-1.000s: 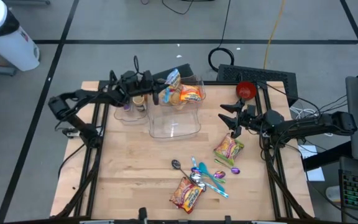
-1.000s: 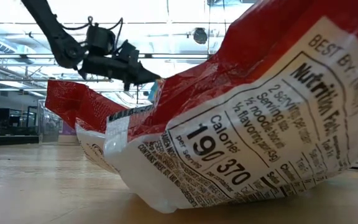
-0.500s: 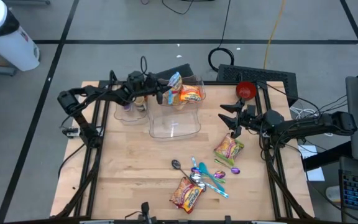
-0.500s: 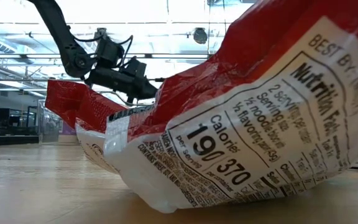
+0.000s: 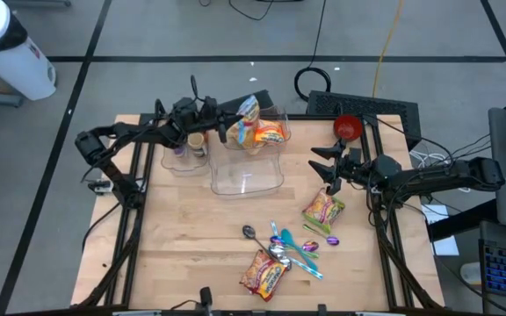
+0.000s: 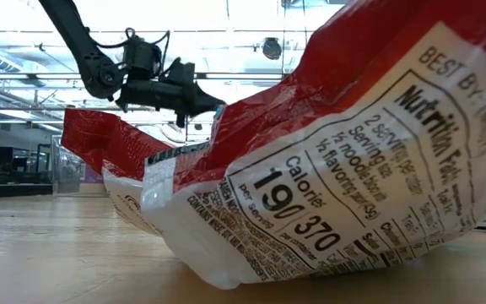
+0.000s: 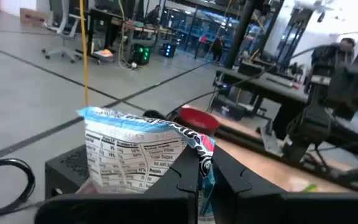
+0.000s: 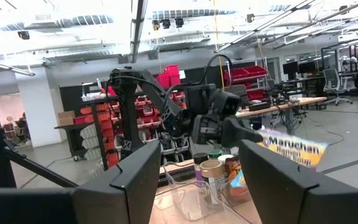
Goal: Pick & Place Food Item
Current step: Put the light blue noodle pack into the top right transparent bin
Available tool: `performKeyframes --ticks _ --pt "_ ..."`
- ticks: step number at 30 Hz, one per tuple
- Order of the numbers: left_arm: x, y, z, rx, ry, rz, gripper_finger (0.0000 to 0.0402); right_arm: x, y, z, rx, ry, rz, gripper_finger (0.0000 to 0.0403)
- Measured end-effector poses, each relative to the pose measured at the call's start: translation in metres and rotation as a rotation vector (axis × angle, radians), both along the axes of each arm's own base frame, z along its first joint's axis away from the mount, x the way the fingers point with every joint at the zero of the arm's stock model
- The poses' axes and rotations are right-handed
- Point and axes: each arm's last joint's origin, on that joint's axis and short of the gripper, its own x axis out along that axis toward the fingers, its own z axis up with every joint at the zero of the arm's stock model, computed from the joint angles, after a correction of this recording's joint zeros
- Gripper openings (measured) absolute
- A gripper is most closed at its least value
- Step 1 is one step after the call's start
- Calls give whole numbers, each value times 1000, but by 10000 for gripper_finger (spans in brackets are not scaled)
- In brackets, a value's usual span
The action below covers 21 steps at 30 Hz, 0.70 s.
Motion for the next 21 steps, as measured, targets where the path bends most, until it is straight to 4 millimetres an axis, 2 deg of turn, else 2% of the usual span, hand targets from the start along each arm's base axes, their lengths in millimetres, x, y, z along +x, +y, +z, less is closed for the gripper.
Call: performKeyframes --ticks 8,14,16,21 --pt "10 8 17 -176 -11 -23 14 0 0 0 12 -9 4 210" --pt "18 2 28 -213 -64 -147 11 0 0 0 25 -12 10 210" --pt "19 1 27 -221 -56 -158 11 0 0 0 24 -12 11 210" --pt "18 1 8 -279 44 -112 11 0 0 0 31 -14 13 210"
